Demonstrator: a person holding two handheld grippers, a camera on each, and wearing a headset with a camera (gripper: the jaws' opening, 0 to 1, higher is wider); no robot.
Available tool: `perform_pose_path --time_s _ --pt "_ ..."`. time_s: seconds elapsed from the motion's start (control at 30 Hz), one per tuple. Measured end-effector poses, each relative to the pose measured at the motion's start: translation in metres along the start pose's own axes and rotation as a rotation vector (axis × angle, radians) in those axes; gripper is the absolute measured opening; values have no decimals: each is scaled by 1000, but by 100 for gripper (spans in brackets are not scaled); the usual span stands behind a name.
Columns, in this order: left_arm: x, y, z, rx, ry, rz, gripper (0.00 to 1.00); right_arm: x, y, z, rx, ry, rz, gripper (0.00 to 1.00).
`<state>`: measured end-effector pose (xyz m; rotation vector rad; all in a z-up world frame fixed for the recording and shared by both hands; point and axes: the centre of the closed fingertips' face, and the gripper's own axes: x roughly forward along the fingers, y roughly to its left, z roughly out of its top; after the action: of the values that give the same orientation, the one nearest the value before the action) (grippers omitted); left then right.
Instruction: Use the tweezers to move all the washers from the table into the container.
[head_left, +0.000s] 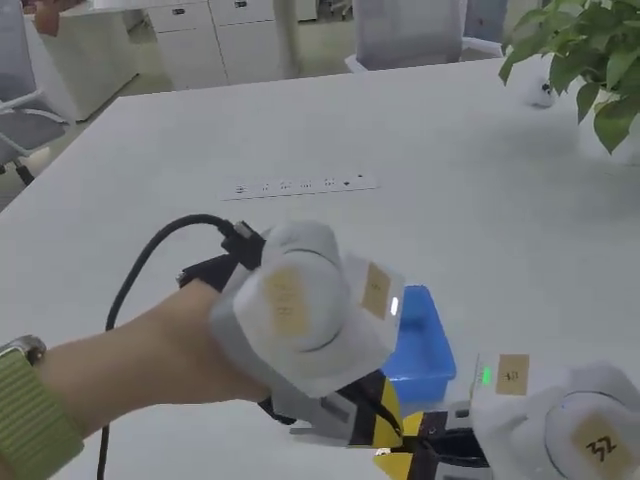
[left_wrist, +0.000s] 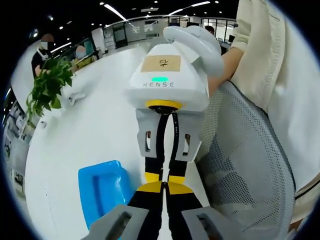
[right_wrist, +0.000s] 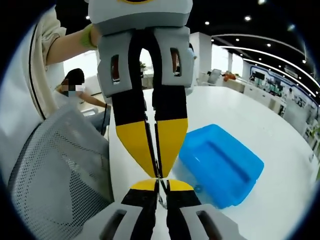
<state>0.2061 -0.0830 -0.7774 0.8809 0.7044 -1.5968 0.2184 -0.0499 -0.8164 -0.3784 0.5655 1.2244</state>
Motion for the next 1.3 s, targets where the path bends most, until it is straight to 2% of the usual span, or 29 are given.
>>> perform_pose_path --time_s 0.07,0.1,0.17,0.2,0.3,0.37,0.4,0.47,0.57,0.6,0.67,0.8,0.83,0.87,0.9,0.97,1.03,1.07,1.13,1.2,1.3 --pt "3 3 -2 26 -21 37 0 0 0 0 -7 21 -2 2" --pt "3 3 -3 10 -32 38 0 0 0 0 -1 24 1 1" --pt "4 6 -3 -54 -89 75 0 0 -1 -1 33 6 -13 1" --pt "3 6 -3 -110 -134 92 0 0 -1 -1 44 2 -16 1" --pt "-3 7 -8 -229 -219 140 5 -3 -3 -2 65 -18 -26 1" --pt "-11 7 -10 -311 -300 190 11 -5 -5 -2 84 -34 -38 1" --pt "-16 5 -12 -370 -343 219 13 -6 -5 -2 98 -45 -41 1" --pt "-25 3 -16 -435 -404 266 16 -6 -6 -3 113 -58 -49 1" --pt "-45 0 -35 -582 -503 393 19 -8 -10 -4 167 -86 -76 1" --pt "-51 0 -42 -615 -523 433 19 -10 -11 -4 192 -98 -87 1" --pt "-63 -4 -56 -676 -565 521 21 -11 -12 -5 192 -101 -88 1" --pt "-79 -14 -86 -764 -577 671 28 -10 -12 -4 198 -102 -100 1" --pt "-86 -15 -95 -821 -603 728 30 -9 -12 -4 189 -99 -105 1" --pt "-90 -16 -98 -851 -629 751 32 -9 -12 -4 194 -98 -107 1" --pt "-95 -18 -101 -857 -648 787 34 -8 -12 -4 224 -99 -110 1" --pt "-103 -19 -111 -878 -645 871 42 -8 -13 -4 238 -101 -124 1" --pt "-105 -21 -111 -874 -656 896 48 -8 -13 -4 237 -98 -135 1" --pt "-106 -21 -114 -874 -649 927 50 -9 -13 -4 235 -97 -147 1" --pt "-105 -20 -114 -878 -661 954 60 -7 -12 -3 223 -94 -151 1" --pt "-108 -17 -107 -849 -684 963 77 -6 -11 -2 201 -81 -160 1" --pt "-106 -13 -105 -827 -699 970 88 -4 -7 -2 177 -65 -173 1"
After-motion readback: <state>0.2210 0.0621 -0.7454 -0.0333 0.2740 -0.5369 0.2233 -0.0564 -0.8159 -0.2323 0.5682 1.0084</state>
